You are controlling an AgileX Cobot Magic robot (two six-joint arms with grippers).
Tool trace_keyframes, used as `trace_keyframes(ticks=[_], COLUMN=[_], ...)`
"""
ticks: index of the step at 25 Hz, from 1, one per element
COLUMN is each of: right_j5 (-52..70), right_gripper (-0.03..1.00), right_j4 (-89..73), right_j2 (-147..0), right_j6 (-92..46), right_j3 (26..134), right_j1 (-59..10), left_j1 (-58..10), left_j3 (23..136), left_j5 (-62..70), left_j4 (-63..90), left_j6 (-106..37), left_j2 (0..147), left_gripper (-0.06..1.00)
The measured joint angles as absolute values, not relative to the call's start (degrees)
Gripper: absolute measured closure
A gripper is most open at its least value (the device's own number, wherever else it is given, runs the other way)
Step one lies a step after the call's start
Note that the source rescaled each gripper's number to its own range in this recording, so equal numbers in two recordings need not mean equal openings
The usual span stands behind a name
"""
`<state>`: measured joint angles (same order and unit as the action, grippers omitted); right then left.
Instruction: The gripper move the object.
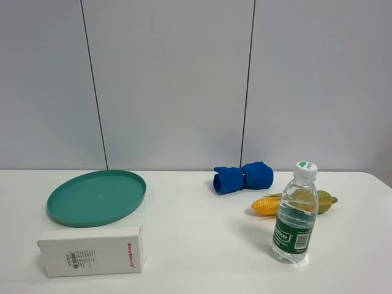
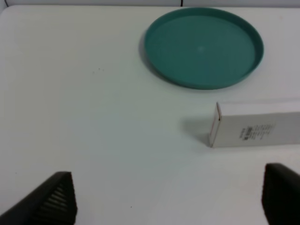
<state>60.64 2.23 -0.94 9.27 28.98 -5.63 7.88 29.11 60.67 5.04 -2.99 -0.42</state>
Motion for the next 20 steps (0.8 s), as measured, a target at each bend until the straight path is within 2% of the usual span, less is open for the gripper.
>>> trace_keyframes(ticks=[20], right_j5=[60.9], right_gripper=[0.09], right_j4=[2.2], right_j2=[0.1], right_j6=[9.2], right_j3=[29.0], right_j1=[-5.6], left_j1=[7.9], left_j3=[29.1], left_j5=[60.7], left_j4=[5.0], left_j6=[-3.0], left_j2=[-0.4], left_gripper=[-0.06])
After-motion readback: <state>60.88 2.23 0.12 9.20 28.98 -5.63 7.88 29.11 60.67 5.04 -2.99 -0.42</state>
